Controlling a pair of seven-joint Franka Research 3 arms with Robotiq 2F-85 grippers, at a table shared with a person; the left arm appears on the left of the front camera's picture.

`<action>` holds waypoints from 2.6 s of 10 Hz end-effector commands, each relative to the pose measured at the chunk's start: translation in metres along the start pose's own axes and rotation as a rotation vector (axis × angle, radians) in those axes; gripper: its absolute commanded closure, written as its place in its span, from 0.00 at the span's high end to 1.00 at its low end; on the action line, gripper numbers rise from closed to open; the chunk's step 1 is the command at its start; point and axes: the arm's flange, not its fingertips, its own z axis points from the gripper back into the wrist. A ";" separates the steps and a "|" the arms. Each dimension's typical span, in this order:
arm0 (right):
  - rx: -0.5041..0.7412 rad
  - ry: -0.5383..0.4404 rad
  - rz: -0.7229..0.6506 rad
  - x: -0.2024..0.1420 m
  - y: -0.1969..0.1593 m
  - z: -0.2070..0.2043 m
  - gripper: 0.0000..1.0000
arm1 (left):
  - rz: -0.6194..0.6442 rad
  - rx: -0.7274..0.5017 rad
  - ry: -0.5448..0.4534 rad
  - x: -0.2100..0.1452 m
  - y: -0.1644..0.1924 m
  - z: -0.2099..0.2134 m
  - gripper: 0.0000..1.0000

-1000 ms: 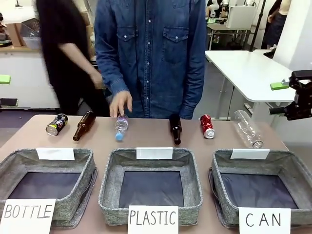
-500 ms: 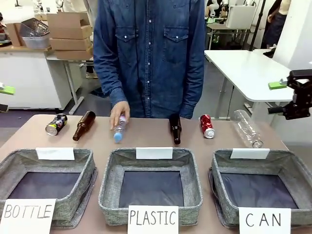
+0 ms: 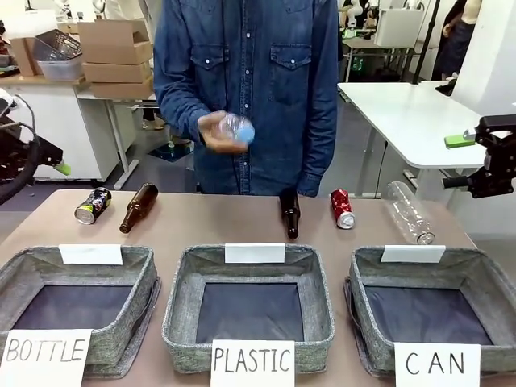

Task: Sort the can waste into the basket.
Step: Pick up the can waste from the table and place it in the right Fabric basket.

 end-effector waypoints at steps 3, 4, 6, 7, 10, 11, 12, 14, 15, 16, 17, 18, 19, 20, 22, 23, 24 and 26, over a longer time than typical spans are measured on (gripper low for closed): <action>0.022 -0.009 0.020 0.005 0.002 -0.001 1.00 | 0.010 -0.009 -0.001 -0.003 0.005 0.005 1.00; 0.022 -0.009 0.020 0.005 0.002 -0.001 1.00 | -0.010 0.098 0.049 0.020 0.005 -0.013 1.00; 0.022 -0.009 0.020 0.005 0.002 -0.001 1.00 | -0.117 0.166 0.205 0.069 0.012 -0.065 1.00; 0.022 -0.009 0.020 0.005 0.002 -0.001 1.00 | -0.140 0.201 0.240 0.087 0.013 -0.090 1.00; 0.022 -0.009 0.020 0.005 0.002 -0.001 1.00 | -0.193 0.201 0.307 0.114 0.012 -0.132 1.00; 0.022 -0.009 0.020 0.005 0.002 -0.001 1.00 | -0.204 0.169 0.337 0.117 0.013 -0.143 1.00; 0.022 -0.009 0.020 0.005 0.002 -0.001 1.00 | -0.224 0.155 0.367 0.116 0.014 -0.151 1.00; 0.022 -0.009 0.020 0.005 0.002 -0.001 1.00 | -0.328 0.071 0.435 0.109 0.014 -0.170 1.00; 0.022 -0.009 0.020 0.005 0.002 -0.001 1.00 | -0.348 0.084 0.449 0.106 0.014 -0.178 1.00; 0.022 -0.009 0.020 0.005 0.002 -0.001 1.00 | -0.358 0.095 0.463 0.104 0.014 -0.186 1.00; 0.022 -0.009 0.020 0.005 0.002 -0.001 1.00 | -0.374 0.116 0.486 0.100 0.012 -0.197 1.00; 0.022 -0.009 0.020 0.005 0.002 -0.001 1.00 | -0.379 0.120 0.503 0.099 0.012 -0.203 1.00; 0.022 -0.009 0.020 0.005 0.002 -0.001 1.00 | -0.379 0.129 0.509 0.099 0.012 -0.205 1.00; 0.022 -0.009 0.020 0.005 0.002 -0.001 1.00 | -0.379 0.124 0.507 0.099 0.013 -0.206 1.00; 0.022 -0.009 0.020 0.005 0.002 -0.001 1.00 | -0.380 0.116 0.517 0.100 0.014 -0.207 1.00; 0.022 -0.009 0.020 0.005 0.002 -0.001 1.00 | -0.394 0.126 0.529 0.100 0.014 -0.207 0.40; 0.022 -0.009 0.020 0.005 0.002 -0.001 1.00 | -0.394 0.127 0.532 0.100 0.015 -0.206 0.41; 0.022 -0.009 0.020 0.005 0.002 -0.001 1.00 | -0.394 0.117 0.535 0.100 0.016 -0.206 0.00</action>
